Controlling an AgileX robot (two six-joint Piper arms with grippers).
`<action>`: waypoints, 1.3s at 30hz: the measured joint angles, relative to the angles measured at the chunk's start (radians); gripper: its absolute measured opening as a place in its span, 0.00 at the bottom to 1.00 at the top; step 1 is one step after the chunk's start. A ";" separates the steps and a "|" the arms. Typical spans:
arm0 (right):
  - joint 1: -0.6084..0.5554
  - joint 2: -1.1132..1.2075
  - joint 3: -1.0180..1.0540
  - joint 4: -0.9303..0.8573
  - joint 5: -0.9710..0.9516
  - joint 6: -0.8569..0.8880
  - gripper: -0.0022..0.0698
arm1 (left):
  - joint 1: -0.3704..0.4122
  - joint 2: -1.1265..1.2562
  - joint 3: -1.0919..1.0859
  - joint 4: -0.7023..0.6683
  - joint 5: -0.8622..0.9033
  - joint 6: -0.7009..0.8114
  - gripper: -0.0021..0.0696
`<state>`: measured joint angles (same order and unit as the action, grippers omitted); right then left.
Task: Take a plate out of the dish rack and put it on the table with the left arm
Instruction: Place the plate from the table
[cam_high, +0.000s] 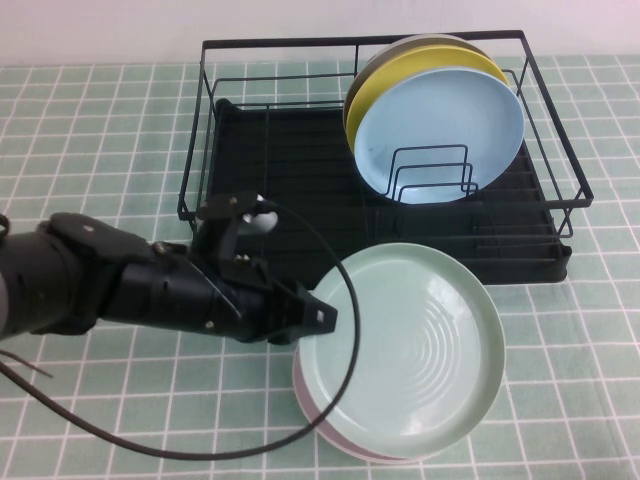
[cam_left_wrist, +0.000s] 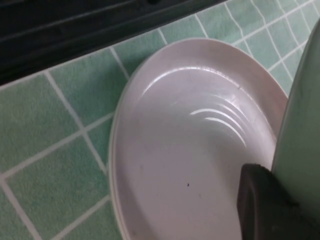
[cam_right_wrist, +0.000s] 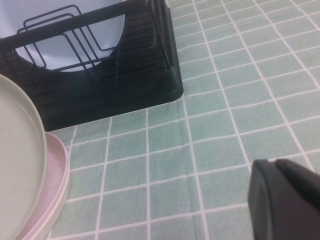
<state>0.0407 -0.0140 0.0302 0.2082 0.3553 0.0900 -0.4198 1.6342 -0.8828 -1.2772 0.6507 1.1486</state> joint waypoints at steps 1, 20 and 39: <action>0.000 0.000 0.000 0.000 0.000 0.000 0.00 | -0.011 0.002 0.000 -0.003 -0.014 0.008 0.09; 0.000 0.000 0.000 0.000 0.000 0.000 0.00 | -0.041 0.003 0.000 0.040 -0.075 0.056 0.18; 0.000 0.000 0.000 0.000 0.000 0.000 0.00 | -0.041 -0.047 0.000 0.186 -0.143 0.113 0.42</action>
<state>0.0407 -0.0140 0.0302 0.2082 0.3553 0.0900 -0.4608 1.5868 -0.8828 -1.0917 0.5073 1.2614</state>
